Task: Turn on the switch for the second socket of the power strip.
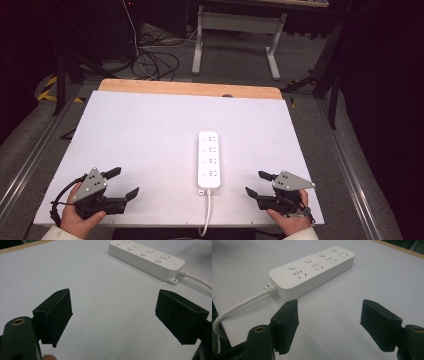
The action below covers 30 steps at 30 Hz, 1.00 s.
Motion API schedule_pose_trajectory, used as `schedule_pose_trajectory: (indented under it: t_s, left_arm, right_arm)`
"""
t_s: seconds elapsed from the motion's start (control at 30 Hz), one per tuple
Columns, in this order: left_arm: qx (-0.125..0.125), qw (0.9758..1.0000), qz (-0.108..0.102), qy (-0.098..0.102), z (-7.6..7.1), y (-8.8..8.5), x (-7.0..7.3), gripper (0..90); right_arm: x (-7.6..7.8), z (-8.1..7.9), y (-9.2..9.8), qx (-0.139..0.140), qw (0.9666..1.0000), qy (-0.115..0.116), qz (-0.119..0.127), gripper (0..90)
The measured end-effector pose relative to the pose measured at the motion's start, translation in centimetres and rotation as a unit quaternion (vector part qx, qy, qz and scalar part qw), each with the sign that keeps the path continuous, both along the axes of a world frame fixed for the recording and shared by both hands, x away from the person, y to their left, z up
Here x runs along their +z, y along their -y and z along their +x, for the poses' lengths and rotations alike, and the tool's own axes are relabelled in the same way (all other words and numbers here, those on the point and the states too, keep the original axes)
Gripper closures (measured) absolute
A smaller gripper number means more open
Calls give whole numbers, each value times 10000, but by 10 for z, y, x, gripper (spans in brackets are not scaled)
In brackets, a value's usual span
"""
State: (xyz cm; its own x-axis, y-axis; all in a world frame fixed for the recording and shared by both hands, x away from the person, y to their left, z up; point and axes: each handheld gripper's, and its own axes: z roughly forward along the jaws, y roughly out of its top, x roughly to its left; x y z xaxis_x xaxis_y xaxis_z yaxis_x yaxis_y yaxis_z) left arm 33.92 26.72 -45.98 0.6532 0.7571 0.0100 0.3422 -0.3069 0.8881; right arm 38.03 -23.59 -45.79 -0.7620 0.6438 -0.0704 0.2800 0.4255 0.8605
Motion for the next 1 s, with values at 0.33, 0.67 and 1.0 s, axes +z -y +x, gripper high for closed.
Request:
schedule_pose_trajectory:
  t_s: [0.33,0.67,1.0]
  left_arm:
    - [84,9995,57,293,-2,-1,-1,132]
    - [33,9990,159,419,-7,3,1,131]
    - [43,9993,112,355,-6,1,2,130]
  right_arm:
    - [0,0,-1,-12,10000,11,-33,311]
    - [0,0,-1,-41,10000,16,-51,312]
    - [0,0,-2,36,9999,17,-166,375]
